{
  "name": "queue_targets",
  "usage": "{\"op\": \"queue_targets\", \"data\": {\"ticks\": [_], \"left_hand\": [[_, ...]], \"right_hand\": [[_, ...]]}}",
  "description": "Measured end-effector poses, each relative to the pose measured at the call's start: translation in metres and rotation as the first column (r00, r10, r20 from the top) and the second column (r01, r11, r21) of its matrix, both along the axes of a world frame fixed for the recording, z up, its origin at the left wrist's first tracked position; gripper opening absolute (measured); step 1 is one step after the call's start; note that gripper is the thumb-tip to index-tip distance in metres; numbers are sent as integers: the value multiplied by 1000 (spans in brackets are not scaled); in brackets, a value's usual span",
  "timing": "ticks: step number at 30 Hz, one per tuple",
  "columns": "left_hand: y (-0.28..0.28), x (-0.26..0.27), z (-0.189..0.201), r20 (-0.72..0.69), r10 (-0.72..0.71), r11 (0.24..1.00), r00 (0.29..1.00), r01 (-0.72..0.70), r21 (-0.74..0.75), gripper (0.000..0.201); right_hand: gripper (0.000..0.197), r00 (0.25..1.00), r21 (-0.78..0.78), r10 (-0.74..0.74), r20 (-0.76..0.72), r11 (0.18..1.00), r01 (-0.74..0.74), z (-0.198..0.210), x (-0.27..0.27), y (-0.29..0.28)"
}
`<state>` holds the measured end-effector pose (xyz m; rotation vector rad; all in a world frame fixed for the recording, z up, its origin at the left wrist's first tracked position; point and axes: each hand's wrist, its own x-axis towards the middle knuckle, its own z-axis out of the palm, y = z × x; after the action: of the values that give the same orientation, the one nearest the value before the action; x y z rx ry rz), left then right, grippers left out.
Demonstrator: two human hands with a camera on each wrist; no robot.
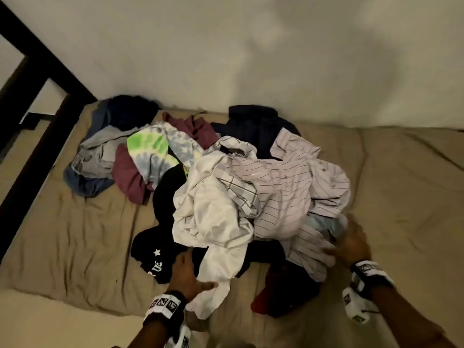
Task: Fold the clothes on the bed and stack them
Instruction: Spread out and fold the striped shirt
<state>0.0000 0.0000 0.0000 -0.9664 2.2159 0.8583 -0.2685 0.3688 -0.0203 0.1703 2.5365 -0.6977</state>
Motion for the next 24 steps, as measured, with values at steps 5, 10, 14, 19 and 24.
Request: {"op": "queue_targets", "data": {"ticks": [5, 10, 14, 19, 24], "left_hand": [[-48, -26, -62, 21, 513, 858, 858, -512, -46, 174], [-80, -31, -116, -46, 604, 794, 795, -597, 110, 182], [-79, -47, -148, -226, 617, 777, 754, -540, 323, 171], [-67, -92, -138, -102, 529, 684, 842, -352, 639, 112], [-133, -78, -101, -146, 667, 583, 730, -390, 713, 77]], "right_hand": [[127, 965, -182, -252, -74, 955, 236, -65, -56, -17], [135, 968, -249, -249, -23, 939, 236, -105, -27, -103], [142, 959, -348, -264, 105, 893, 284, -129, -6, -137], [166, 883, -566, -227, 410, 696, 442, -127, 28, -224], [70, 784, -643, -36, 619, 550, 533, -86, 74, -310]]}}
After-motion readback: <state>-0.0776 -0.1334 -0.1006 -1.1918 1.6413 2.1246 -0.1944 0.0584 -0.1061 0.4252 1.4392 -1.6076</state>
